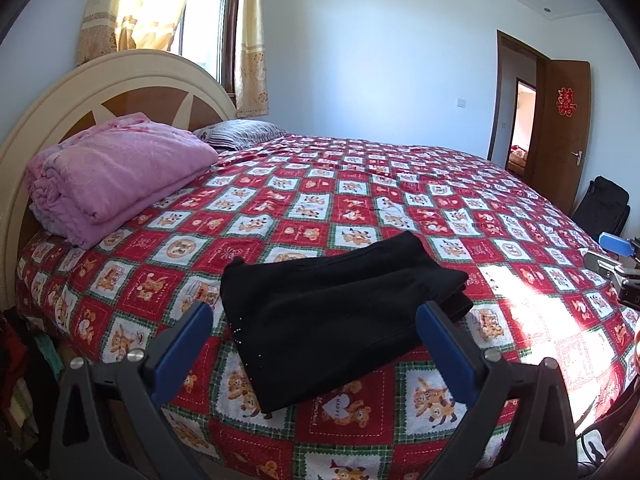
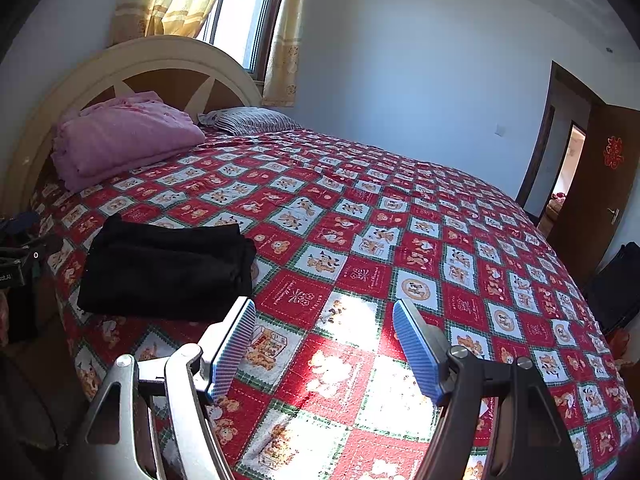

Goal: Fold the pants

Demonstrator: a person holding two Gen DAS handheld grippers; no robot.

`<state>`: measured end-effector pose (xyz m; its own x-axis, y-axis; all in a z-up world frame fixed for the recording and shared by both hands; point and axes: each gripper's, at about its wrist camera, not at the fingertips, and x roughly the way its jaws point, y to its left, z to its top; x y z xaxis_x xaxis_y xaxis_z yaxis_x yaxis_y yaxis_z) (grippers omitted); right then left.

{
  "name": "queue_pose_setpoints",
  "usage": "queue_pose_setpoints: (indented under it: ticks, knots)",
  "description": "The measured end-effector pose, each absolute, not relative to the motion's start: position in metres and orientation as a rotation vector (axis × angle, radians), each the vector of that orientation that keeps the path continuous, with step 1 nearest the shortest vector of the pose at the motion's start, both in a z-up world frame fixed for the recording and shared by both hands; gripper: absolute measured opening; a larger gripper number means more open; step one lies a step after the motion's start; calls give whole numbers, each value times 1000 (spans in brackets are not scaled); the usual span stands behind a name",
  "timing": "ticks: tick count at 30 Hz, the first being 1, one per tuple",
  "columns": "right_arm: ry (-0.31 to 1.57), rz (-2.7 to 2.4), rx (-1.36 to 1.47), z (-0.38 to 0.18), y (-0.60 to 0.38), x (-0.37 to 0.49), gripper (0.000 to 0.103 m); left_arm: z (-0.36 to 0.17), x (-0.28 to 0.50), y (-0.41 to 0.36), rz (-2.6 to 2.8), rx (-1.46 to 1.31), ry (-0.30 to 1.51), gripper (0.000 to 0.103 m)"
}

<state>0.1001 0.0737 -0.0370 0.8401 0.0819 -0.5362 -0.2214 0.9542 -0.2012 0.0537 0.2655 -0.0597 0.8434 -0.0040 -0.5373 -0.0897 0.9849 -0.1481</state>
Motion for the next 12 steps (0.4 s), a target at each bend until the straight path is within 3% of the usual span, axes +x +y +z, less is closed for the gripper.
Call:
queue_pose_setpoints:
  ticks: [12]
  knots:
    - [562,168,-260,-43,78,101,73,-69,57,272,35,-190,581,103]
